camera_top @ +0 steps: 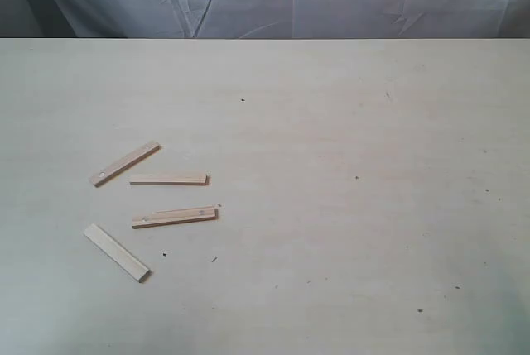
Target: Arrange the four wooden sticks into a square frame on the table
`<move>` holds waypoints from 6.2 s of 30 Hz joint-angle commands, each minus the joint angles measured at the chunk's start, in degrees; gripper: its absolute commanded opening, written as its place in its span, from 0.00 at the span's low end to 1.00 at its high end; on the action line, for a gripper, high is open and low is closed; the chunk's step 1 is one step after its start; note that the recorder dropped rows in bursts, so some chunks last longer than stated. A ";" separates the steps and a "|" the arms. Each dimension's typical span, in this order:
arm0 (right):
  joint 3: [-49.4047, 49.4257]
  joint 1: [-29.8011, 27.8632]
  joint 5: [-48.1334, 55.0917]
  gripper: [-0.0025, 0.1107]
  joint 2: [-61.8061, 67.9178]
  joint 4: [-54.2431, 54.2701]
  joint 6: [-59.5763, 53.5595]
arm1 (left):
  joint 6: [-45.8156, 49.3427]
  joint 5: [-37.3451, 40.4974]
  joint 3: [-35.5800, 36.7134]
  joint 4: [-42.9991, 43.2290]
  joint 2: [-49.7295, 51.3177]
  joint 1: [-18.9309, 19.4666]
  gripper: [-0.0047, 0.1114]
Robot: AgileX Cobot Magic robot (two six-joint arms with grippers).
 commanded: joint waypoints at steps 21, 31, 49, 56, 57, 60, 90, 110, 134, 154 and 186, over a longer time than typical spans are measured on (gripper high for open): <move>0.08 -0.24 -0.70 0.02 -0.22 0.04 0.20 | 0.00 -0.71 0.29 0.41 -0.25 -0.33 0.04; 0.08 -0.24 -0.88 0.02 -0.22 -0.17 0.20 | 0.00 -0.71 0.29 0.41 -0.25 -0.33 0.04; 0.08 -0.24 -25.79 0.02 -0.22 -0.16 0.20 | 0.00 -0.71 0.29 0.41 -0.25 -0.33 0.04; 0.08 -0.24 -30.05 0.02 -0.22 -0.16 0.20 | 0.00 -0.71 0.29 0.41 -0.25 -0.33 0.04; 0.08 -0.24 -30.44 0.02 -0.22 -0.16 0.20 | 0.00 -0.71 0.29 0.41 -0.25 -0.33 0.04; 0.08 -0.24 -30.34 0.02 -0.22 -0.01 0.20 | 0.00 -0.71 0.29 0.41 -0.25 -0.33 0.04; -29.92 0.32 4.96 0.02 41.67 18.55 -9.85 | 0.00 -0.71 0.29 0.41 -0.25 -0.33 0.04; -72.16 39.43 22.46 0.03 100.23 28.67 -45.17 | 0.00 -0.71 0.29 0.41 -0.25 -0.33 0.04; -132.93 52.81 44.47 0.45 149.20 6.21 -38.11 | 0.00 -0.71 0.29 0.41 -0.25 -0.33 0.04; -136.22 52.60 48.35 0.02 146.01 3.70 -26.39 | 0.00 -0.71 0.29 0.41 -0.25 -0.33 0.04; -138.53 52.39 43.35 0.02 150.18 8.87 -13.22 | 0.00 -0.71 0.29 0.41 -0.25 -0.33 0.04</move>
